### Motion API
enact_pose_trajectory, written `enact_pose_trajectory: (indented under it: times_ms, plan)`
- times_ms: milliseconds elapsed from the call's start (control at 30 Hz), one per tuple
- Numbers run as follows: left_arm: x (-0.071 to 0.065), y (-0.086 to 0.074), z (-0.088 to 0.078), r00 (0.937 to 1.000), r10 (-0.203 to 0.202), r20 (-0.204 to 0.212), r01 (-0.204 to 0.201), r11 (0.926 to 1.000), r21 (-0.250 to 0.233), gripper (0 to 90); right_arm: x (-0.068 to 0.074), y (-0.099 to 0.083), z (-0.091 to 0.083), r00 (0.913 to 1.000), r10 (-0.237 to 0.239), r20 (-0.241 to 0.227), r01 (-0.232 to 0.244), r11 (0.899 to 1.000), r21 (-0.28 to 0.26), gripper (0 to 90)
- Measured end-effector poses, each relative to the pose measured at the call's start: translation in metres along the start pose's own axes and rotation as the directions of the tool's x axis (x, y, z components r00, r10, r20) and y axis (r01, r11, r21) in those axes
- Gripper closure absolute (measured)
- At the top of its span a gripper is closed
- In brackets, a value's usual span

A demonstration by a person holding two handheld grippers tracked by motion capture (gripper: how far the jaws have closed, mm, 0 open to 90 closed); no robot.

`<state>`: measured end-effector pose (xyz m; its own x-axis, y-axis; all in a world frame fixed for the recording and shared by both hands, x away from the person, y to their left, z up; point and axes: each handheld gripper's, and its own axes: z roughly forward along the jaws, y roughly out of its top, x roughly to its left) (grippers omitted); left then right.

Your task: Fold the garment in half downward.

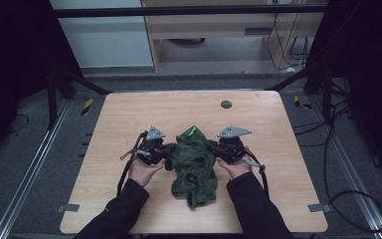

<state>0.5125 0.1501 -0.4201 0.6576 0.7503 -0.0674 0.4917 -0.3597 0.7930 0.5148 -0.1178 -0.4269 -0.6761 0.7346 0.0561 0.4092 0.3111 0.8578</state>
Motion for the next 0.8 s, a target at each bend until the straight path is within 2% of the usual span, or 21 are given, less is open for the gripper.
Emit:
enact_pose_trajectory:
  times_ms: [233, 800]
  plan:
    - [-0.013, -0.008, -0.012, 0.9992, 0.031, 0.027, -0.031, 0.9995, -0.002, 85.5, 0.006, -0.007, -0.01, 0.9997, -0.021, -0.011, 0.021, 1.0, -0.006, 83.3]
    - [-0.023, -0.031, -0.033, 0.9978, 0.037, 0.055, -0.038, 0.999, 0.023, 85.5, 0.024, -0.025, -0.028, 0.9958, -0.054, -0.073, 0.054, 0.999, 0.001, 82.5]
